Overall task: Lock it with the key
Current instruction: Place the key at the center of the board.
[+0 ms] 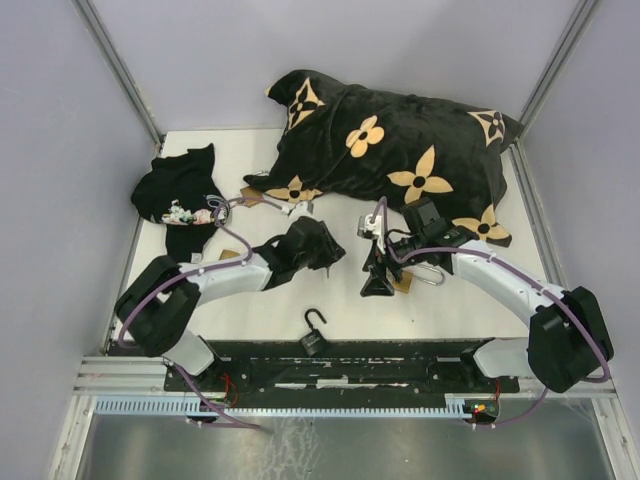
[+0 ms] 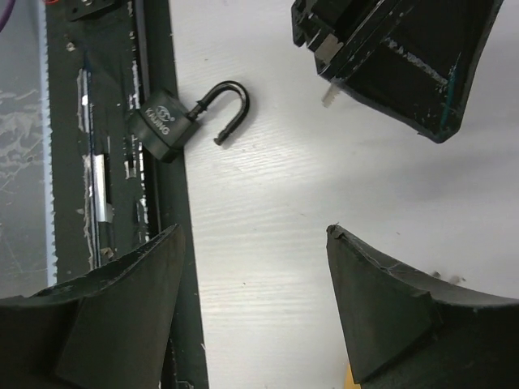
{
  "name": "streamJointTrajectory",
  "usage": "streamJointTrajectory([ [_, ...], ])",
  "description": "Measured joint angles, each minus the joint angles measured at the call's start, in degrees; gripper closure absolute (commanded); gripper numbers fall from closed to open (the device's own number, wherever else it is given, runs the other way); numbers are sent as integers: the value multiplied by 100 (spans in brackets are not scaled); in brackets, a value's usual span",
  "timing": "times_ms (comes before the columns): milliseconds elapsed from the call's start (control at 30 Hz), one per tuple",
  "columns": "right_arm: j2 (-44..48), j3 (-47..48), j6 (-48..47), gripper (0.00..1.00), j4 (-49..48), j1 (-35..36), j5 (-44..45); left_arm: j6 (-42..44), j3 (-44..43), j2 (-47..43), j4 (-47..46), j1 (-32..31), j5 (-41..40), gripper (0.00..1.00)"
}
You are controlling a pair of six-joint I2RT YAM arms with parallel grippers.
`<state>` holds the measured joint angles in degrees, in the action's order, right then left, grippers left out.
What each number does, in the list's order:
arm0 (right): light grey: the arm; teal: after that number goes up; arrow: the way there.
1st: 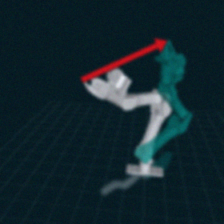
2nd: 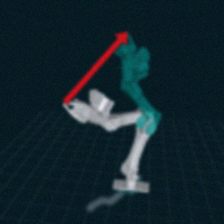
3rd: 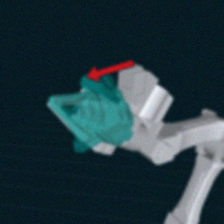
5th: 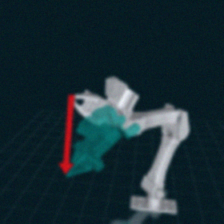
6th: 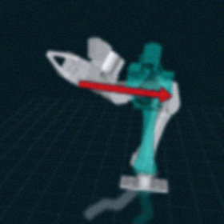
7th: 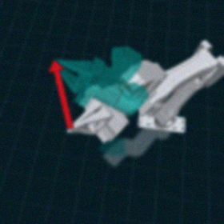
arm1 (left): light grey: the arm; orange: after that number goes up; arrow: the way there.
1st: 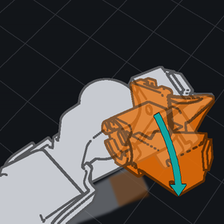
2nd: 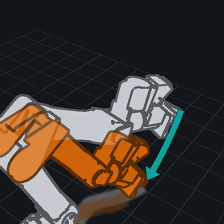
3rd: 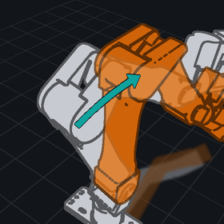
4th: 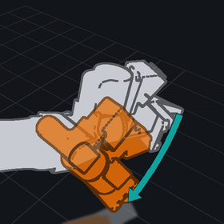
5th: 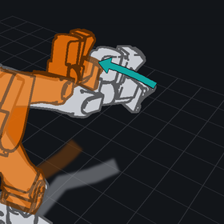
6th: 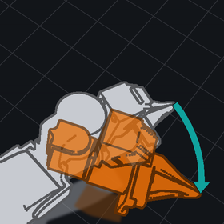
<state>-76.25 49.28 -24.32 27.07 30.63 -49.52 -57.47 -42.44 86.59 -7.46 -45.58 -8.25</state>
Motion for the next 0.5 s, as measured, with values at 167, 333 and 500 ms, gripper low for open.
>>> streamJointTrajectory([
  [167, 96, -28, 7, 22, 4, -586, -74, 813, -1259, 501, 1075, -271, -389, 31],
  [333, 144, -28, 13, 22, 35, -743, -131, 1676, -2070, 605, 2135, -527, -949, 22],
  [500, 155, -28, 15, 22, 76, -752, -181, 2358, -2332, 608, 2802, -511, -1252, 22],
])
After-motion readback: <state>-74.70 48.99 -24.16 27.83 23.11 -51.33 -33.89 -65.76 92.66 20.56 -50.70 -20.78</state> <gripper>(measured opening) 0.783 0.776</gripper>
